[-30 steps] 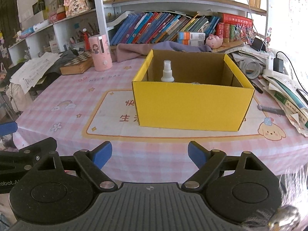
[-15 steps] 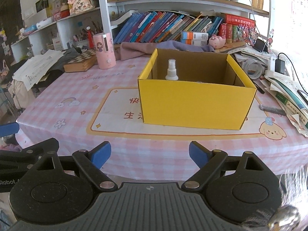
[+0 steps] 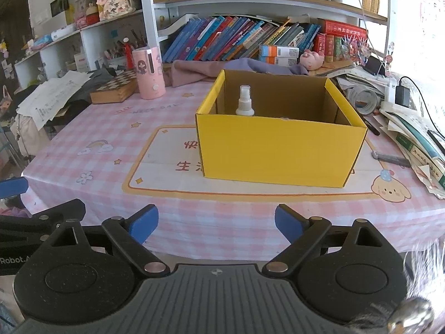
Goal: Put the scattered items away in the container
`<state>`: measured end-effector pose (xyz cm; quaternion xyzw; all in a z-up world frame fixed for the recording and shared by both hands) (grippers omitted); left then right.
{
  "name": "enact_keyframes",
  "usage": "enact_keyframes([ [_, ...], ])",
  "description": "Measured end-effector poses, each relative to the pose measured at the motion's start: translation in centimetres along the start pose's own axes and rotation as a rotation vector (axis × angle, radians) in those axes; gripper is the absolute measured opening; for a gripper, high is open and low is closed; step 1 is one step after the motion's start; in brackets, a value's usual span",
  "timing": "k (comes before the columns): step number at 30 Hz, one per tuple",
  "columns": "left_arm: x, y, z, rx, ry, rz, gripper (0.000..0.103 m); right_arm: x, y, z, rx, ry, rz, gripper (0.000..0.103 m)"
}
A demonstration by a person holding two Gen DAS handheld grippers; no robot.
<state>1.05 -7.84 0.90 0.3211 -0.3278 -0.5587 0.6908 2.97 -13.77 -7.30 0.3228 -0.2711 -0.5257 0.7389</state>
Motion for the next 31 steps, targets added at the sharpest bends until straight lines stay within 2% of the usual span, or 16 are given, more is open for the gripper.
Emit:
enact_keyframes([
  [11, 0.2, 0.0, -0.2, -0.006, 0.003, -0.01, 0.103, 0.3, 0.0, -0.1, -0.005, -0.001, -0.005, 0.091],
  [17, -0.1, -0.2, -0.4, -0.006, -0.018, 0.018, 0.103, 0.2, 0.0, -0.1, -0.006, -0.001, -0.004, 0.091],
  [31, -1.1, -0.2, -1.0, -0.031, -0.009, 0.046, 0.103, 0.0, 0.1, -1.0, -0.023, -0.004, 0.003, 0.091],
])
Point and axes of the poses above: each gripper's, at about its wrist camera, not at the fingertips, and z roughly against the way its jaws point, x to its right, y to its top, the point moved 2 cm from there along -z, roughly the way its jaws point, and after that the axes turned 10 degrees about z, right-handed, at the moved point
